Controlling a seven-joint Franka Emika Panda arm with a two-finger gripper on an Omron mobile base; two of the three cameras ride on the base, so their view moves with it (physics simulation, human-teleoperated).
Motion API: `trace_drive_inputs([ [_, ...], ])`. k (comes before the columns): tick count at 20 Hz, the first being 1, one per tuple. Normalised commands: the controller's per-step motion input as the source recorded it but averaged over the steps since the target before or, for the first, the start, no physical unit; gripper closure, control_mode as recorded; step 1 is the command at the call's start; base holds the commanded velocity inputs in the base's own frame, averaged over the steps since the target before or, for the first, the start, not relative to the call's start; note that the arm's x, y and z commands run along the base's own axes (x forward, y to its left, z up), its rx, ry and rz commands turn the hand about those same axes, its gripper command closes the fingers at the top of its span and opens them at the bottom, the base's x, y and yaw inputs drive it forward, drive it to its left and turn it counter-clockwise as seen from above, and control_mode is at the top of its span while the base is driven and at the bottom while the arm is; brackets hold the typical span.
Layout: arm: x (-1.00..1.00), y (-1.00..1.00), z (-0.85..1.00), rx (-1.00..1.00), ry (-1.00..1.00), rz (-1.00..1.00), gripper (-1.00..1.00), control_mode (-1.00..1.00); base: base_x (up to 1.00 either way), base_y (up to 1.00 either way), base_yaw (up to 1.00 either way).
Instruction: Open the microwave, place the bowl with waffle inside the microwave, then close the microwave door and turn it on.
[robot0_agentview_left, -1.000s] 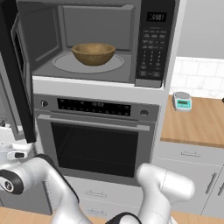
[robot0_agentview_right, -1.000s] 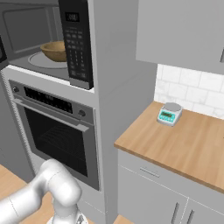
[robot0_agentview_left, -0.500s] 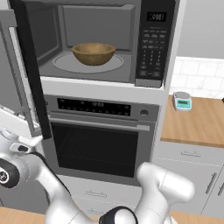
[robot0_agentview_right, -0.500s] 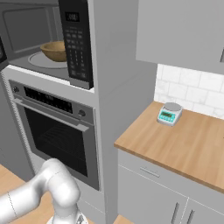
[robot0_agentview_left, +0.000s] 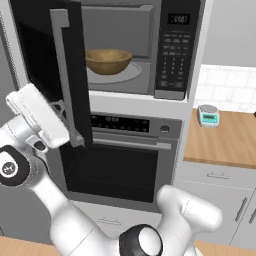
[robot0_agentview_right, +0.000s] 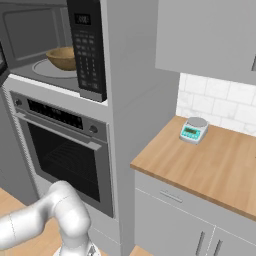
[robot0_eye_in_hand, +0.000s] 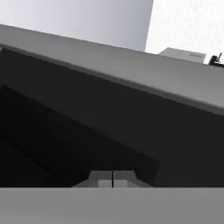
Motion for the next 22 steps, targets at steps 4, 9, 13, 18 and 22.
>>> trace_drive_inputs([
  [4,0.19,-1.00,0.82,0.47,0.16,0.09,1.00,-1.00,0.00,0.00,0.00],
  [9,0.42,-1.00,0.37,0.48,0.09,0.10,1.00,-1.00,0.00,0.00,0.00],
  [13,0.96,-1.00,0.01,0.39,0.00,0.15,1.00,-1.00,0.00,0.00,0.00],
  [18,1.00,-1.00,0.00,0.30,0.00,0.19,1.00,-1.00,0.00,0.00,0.00],
  [22,1.00,-0.94,-0.04,0.26,0.00,0.19,1.00,-1.00,0.00,0.00,0.00],
])
